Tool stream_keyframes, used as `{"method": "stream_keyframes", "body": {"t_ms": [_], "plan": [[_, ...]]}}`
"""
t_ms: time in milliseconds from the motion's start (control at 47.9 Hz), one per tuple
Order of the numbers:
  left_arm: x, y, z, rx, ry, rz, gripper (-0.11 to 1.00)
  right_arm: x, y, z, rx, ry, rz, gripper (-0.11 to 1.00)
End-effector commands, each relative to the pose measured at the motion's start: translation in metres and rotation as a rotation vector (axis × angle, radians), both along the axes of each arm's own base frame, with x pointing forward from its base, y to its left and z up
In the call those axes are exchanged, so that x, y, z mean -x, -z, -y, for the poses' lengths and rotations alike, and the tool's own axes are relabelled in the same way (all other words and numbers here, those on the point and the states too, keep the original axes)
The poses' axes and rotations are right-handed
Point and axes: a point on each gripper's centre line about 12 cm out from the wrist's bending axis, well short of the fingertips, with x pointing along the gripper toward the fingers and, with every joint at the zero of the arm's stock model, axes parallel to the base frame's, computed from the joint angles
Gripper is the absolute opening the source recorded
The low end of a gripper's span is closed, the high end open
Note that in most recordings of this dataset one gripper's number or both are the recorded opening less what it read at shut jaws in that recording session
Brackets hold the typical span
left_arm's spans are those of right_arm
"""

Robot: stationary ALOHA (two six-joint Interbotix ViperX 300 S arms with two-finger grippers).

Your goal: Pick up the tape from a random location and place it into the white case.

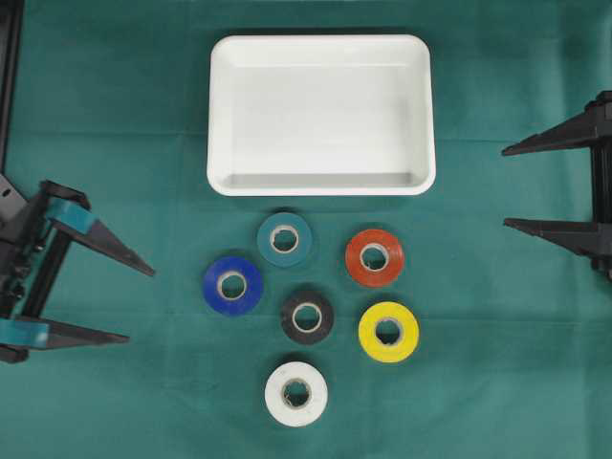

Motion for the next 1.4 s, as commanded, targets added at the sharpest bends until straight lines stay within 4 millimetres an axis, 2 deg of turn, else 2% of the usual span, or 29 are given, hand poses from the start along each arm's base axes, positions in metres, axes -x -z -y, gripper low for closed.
{"method": "stream_keyframes", "body": {"t_ms": [0, 459, 876, 1085, 1377], "plan": [[-0.013, -0.011, 0.005, 0.008, 0.005, 0.023, 0.98, -0.003, -0.010, 0.000, -0.001, 0.002, 0.023, 0.91], [-0.087, -0.014, 0.031, -0.028, 0.010, -0.051, 0.98, -0.005, -0.008, 0.000, 0.003, 0.001, 0.012, 0.91], [-0.143, -0.020, 0.050, -0.073, 0.017, -0.100, 0.98, -0.005, -0.009, 0.000, 0.008, 0.001, 0.015, 0.91], [-0.156, -0.020, 0.050, -0.102, 0.011, -0.144, 0.98, -0.005, -0.009, 0.000, 0.011, 0.000, 0.015, 0.91], [-0.158, -0.016, 0.047, -0.109, 0.003, -0.186, 0.98, -0.007, -0.007, 0.000, 0.011, 0.000, 0.006, 0.91]]}}
